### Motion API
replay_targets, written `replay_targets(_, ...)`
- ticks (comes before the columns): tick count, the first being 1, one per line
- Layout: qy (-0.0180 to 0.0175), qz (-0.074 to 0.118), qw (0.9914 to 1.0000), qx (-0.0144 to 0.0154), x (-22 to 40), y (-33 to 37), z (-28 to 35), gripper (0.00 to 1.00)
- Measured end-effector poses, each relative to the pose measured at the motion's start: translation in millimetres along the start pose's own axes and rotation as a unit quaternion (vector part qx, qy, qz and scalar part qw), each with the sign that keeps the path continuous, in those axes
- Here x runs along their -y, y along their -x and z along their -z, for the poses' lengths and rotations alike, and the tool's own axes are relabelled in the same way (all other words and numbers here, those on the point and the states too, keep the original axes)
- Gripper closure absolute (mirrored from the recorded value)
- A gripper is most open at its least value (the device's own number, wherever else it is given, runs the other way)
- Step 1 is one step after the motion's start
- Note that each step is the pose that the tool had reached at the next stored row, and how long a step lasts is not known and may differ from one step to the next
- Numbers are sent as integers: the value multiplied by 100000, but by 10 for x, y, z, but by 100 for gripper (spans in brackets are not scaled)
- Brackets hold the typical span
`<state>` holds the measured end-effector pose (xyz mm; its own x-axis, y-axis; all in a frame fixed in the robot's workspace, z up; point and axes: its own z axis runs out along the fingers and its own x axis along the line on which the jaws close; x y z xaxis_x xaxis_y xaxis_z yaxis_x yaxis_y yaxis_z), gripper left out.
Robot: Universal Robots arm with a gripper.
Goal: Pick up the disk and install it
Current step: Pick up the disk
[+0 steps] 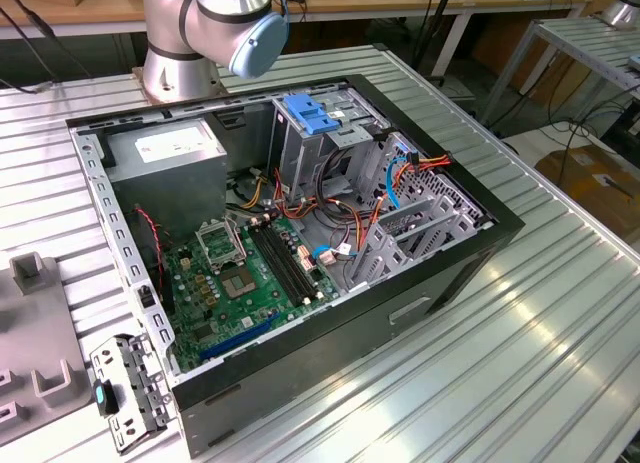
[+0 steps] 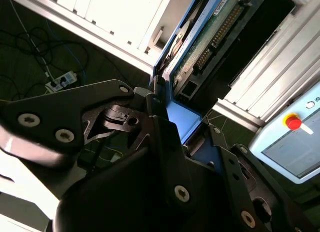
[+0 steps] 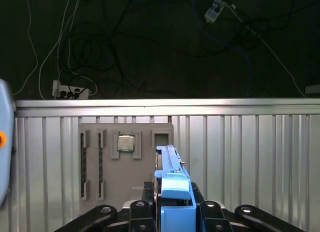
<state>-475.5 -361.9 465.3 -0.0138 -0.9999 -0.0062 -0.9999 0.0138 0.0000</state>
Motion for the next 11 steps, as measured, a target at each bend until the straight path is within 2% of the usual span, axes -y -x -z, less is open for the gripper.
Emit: replay_targets(11,147,-2,100000,-4,0,1,157,63)
